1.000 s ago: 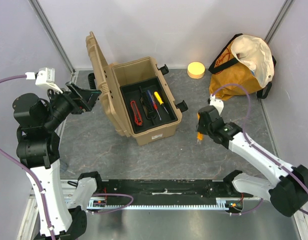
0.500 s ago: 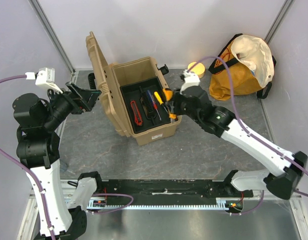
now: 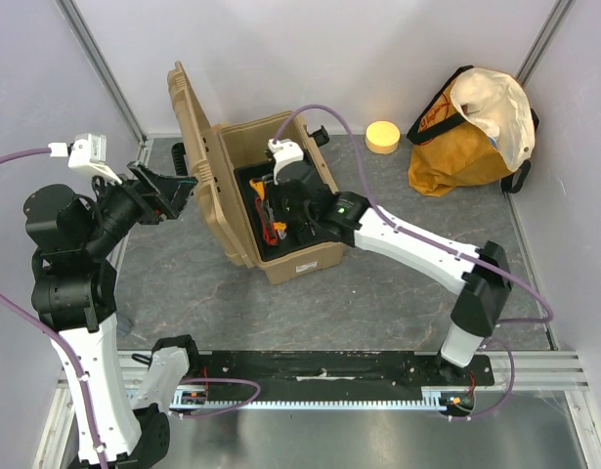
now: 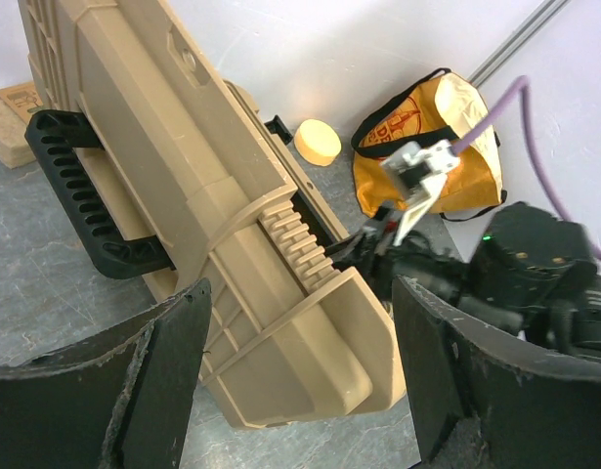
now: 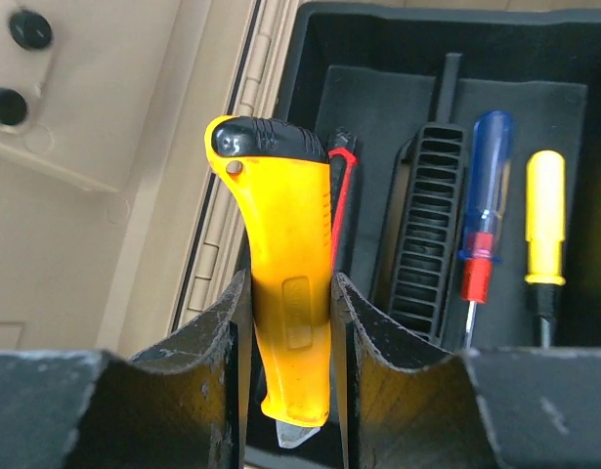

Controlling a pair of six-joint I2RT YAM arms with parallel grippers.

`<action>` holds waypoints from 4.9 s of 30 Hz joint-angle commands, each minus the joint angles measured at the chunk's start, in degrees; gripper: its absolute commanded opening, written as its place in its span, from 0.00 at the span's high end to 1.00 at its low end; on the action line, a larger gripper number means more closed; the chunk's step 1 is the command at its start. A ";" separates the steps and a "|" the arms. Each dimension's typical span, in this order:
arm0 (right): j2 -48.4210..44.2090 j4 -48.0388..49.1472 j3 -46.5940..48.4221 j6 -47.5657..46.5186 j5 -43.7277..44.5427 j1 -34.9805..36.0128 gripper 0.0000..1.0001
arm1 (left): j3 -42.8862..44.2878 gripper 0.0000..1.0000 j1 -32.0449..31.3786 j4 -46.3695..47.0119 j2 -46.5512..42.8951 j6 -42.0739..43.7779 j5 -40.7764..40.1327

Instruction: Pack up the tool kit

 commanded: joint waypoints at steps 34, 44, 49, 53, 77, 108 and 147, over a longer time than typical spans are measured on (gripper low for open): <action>14.79 -6.45 14.74 0.87 13.08 1.75 0.40 | -0.54 0.20 -0.25 0.37 -0.92 2.08 -0.94; 0.22 -6.62 7.28 1.40 14.22 0.00 0.39 | -1.33 0.20 -0.25 0.37 -0.39 1.56 -0.42; -13.48 -6.54 -7.38 4.03 15.01 -5.44 0.37 | -1.60 0.20 -0.25 0.37 0.83 0.50 2.65; -23.95 -6.62 -18.81 7.28 12.47 -11.24 0.36 | -2.21 0.20 -0.25 0.46 2.15 -0.47 5.03; -31.80 7.43 -43.01 18.97 -10.65 -16.09 0.37 | -11.09 0.28 -0.34 26.55 5.32 -17.60 25.07; -36.45 2.26 -41.16 18.89 -0.47 -16.71 0.37 | -3.72 0.28 -15.37 40.10 22.72 -23.05 19.45; -24.76 12.43 -35.87 12.28 -28.03 -17.41 0.28 | -22.61 0.24 -16.16 16.45 21.84 -2.58 -16.15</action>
